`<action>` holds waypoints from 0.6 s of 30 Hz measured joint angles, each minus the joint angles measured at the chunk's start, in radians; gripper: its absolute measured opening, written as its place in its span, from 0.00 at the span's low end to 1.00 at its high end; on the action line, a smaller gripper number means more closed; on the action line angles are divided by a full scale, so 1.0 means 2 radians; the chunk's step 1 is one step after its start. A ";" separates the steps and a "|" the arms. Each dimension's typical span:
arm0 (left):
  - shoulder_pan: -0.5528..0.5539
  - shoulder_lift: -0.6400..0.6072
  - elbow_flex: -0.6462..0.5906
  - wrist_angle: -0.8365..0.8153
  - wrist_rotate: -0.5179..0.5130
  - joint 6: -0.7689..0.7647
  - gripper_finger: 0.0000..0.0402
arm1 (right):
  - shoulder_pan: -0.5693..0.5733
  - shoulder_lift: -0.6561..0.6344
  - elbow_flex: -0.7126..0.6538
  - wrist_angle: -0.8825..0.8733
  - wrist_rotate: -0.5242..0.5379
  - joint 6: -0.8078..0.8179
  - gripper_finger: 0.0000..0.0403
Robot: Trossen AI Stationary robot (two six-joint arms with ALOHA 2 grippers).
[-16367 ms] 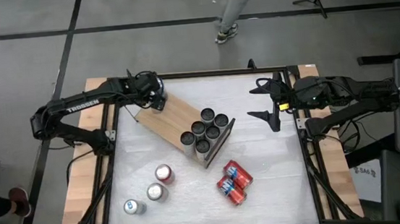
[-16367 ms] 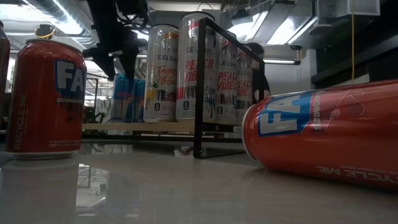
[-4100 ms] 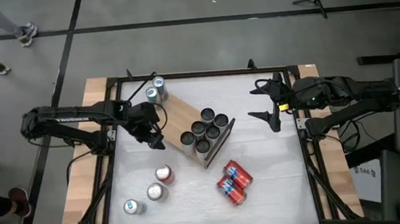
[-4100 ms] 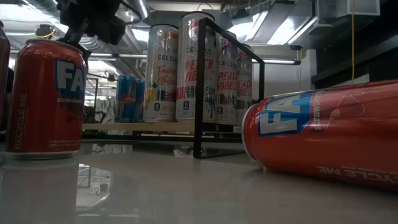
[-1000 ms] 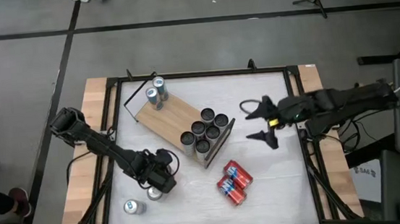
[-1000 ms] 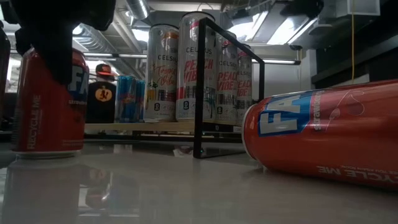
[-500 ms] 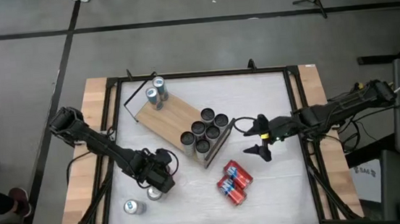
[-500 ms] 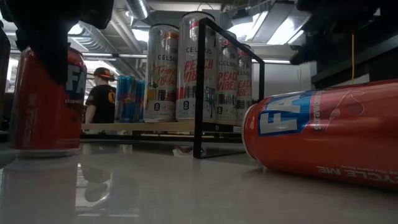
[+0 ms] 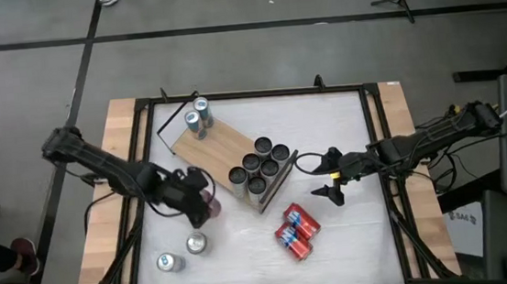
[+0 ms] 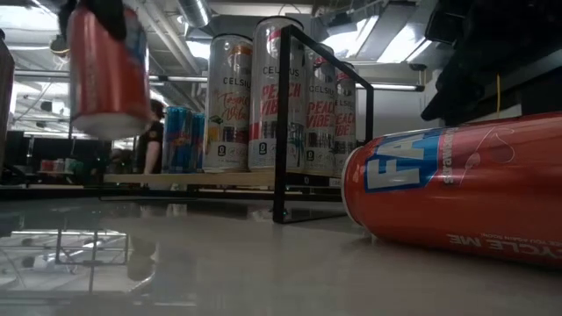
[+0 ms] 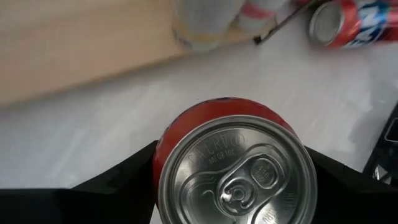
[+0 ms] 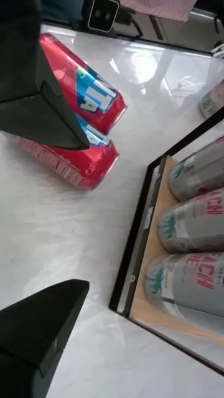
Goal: Place canned beverage on shelf
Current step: Put the left red soda can on the shelf
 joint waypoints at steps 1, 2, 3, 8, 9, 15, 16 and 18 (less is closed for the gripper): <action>0.007 -0.009 0.000 -0.001 0.000 0.016 0.70 | 0.000 0.000 0.000 0.000 0.000 0.000 0.88; 0.015 -0.018 0.000 0.000 0.000 0.032 0.70 | 0.000 0.000 0.000 0.000 0.000 0.000 0.88; 0.024 -0.025 0.000 0.000 0.000 0.050 0.70 | 0.000 0.000 0.000 0.000 0.000 0.000 0.88; 0.078 -0.051 0.000 0.000 -0.002 0.157 0.70 | 0.000 0.000 0.000 0.000 0.000 0.000 0.88; 0.090 -0.053 0.000 0.000 -0.001 0.178 0.70 | 0.000 0.000 0.000 0.000 0.000 0.000 0.88; 0.157 -0.055 0.000 0.001 0.016 0.301 0.70 | 0.000 0.000 0.000 0.000 0.000 0.000 0.88; 0.168 -0.055 0.000 0.001 0.018 0.317 0.70 | 0.000 0.000 0.000 0.000 0.000 0.000 0.88; 0.188 -0.055 0.000 0.001 0.019 0.344 0.70 | 0.000 0.000 0.000 0.000 0.000 0.000 0.88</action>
